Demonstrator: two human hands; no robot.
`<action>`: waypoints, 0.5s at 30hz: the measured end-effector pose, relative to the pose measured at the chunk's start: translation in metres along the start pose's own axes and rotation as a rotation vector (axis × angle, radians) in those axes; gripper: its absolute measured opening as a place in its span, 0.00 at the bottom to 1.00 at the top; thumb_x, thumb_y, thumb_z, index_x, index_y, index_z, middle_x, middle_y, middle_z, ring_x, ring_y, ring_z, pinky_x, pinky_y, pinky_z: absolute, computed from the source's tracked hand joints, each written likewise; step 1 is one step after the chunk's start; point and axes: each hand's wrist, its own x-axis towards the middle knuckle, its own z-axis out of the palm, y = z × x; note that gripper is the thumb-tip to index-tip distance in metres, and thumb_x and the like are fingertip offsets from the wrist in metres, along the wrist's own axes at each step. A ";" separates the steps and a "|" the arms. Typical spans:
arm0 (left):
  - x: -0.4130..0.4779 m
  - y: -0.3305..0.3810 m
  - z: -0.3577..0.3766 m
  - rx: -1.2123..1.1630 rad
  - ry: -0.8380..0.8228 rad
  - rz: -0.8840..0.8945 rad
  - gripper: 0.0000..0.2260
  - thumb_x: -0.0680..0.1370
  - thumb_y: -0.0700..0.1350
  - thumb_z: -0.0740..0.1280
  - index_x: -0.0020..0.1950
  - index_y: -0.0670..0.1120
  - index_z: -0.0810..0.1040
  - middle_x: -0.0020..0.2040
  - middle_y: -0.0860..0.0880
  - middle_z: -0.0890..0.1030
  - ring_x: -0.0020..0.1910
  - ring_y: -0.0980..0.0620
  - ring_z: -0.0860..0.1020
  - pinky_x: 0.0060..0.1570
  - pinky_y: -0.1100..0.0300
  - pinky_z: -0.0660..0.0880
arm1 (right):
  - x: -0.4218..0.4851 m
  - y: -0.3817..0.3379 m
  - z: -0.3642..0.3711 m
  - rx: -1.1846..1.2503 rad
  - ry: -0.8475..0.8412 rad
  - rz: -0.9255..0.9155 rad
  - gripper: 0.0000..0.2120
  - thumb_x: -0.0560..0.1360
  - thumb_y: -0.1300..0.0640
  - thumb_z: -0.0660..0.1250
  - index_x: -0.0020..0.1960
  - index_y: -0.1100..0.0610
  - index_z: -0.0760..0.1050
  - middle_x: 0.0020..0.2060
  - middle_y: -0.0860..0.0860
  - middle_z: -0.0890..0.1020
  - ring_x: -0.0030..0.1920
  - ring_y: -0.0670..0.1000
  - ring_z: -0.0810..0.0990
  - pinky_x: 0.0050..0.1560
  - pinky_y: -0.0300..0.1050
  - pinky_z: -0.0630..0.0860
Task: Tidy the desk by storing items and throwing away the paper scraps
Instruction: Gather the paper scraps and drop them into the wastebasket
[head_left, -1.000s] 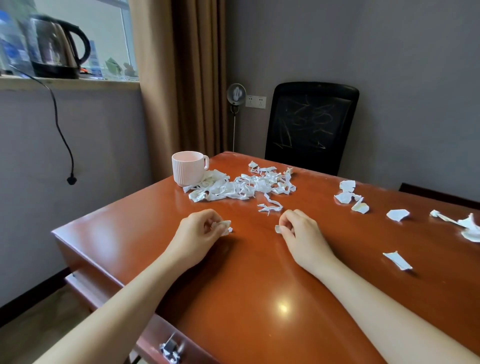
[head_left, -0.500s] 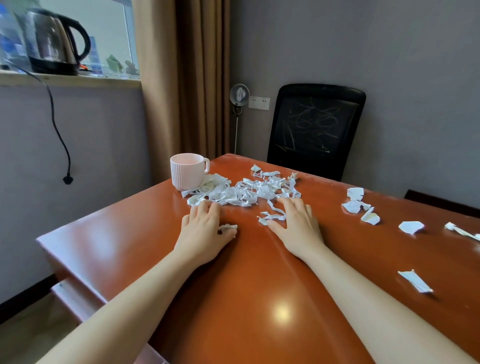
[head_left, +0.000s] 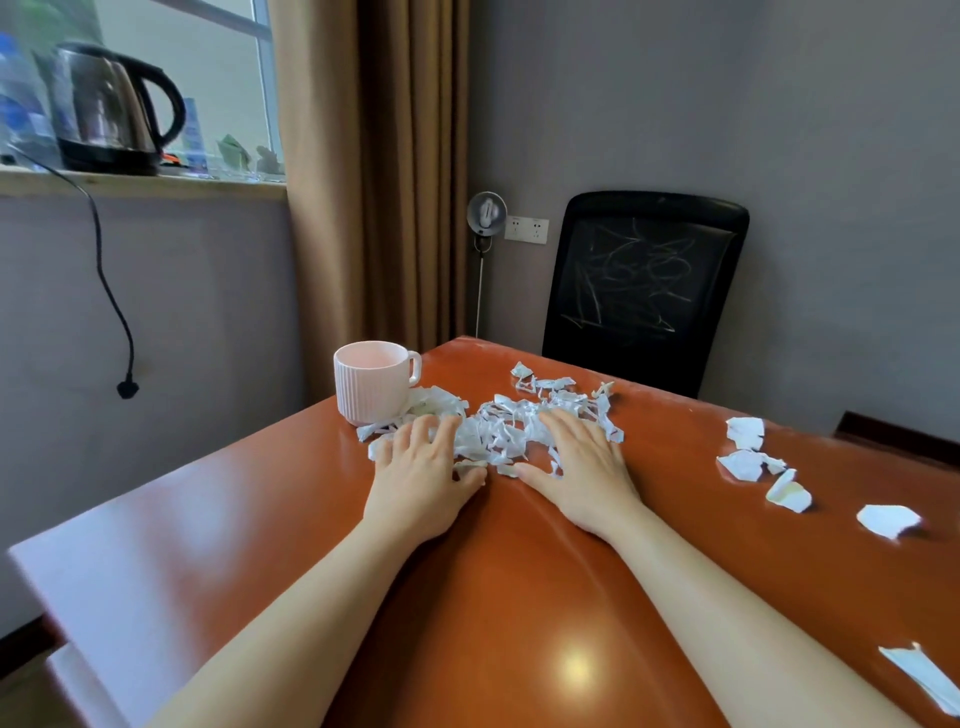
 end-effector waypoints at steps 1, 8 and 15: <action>0.002 0.000 0.001 -0.003 -0.007 0.002 0.27 0.77 0.62 0.57 0.73 0.53 0.58 0.72 0.48 0.63 0.72 0.46 0.59 0.71 0.48 0.55 | 0.004 0.000 0.001 0.013 -0.012 -0.011 0.35 0.75 0.37 0.59 0.76 0.48 0.51 0.76 0.46 0.54 0.76 0.51 0.51 0.74 0.52 0.50; 0.014 0.003 0.003 -0.011 -0.016 0.086 0.17 0.78 0.59 0.57 0.62 0.51 0.69 0.62 0.49 0.70 0.63 0.48 0.67 0.62 0.52 0.64 | 0.016 -0.001 0.003 0.035 -0.053 -0.104 0.31 0.75 0.37 0.59 0.74 0.45 0.57 0.72 0.46 0.64 0.73 0.50 0.58 0.72 0.52 0.56; 0.015 0.001 0.005 -0.033 -0.012 0.179 0.12 0.79 0.53 0.58 0.57 0.47 0.70 0.62 0.49 0.70 0.60 0.48 0.68 0.59 0.53 0.66 | 0.015 -0.002 0.003 0.067 -0.008 -0.183 0.11 0.76 0.50 0.64 0.53 0.56 0.72 0.49 0.47 0.71 0.53 0.50 0.71 0.49 0.43 0.69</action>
